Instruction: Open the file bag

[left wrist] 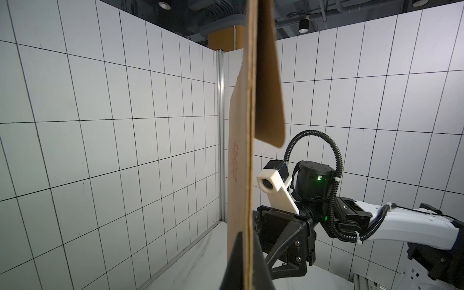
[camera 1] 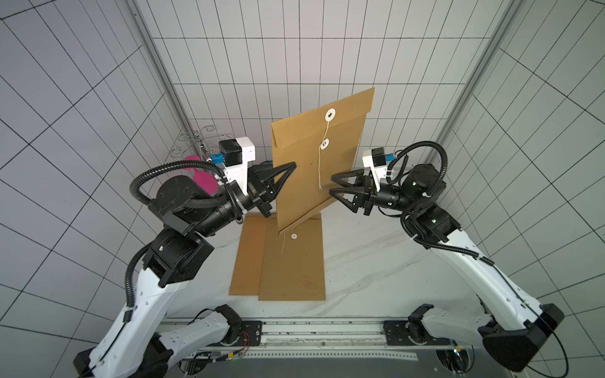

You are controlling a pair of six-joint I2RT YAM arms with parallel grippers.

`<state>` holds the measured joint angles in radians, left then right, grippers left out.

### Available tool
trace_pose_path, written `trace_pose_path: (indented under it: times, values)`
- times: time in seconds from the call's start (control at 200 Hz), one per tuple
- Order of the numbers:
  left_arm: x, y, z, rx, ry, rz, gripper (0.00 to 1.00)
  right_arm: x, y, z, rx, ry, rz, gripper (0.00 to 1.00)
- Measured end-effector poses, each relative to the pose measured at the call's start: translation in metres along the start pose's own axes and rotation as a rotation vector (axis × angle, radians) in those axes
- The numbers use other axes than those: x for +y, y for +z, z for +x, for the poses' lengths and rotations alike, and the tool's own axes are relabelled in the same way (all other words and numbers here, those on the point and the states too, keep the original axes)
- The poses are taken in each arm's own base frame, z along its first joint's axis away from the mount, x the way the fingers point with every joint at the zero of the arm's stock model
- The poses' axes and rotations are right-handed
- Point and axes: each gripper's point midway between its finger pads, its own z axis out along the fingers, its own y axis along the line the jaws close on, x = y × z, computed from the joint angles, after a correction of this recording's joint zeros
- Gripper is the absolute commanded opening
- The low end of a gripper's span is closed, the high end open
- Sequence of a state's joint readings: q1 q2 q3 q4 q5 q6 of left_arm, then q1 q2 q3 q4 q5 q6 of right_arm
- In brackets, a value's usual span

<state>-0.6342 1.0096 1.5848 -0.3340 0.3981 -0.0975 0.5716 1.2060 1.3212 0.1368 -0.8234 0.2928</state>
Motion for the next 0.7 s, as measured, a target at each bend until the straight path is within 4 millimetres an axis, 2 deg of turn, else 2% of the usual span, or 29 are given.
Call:
trace_pose_path:
  times: [0.34, 0.7]
  values:
    - [-0.009, 0.000, -0.004, -0.015, -0.006, 0.051, 0.00, 0.015, 0.016, -0.005, -0.035, 0.035, -0.107, 0.54]
    - [-0.009, 0.001, -0.001, -0.009, -0.011, 0.054, 0.00, 0.030, 0.021, -0.022, -0.078, 0.037, -0.168, 0.43]
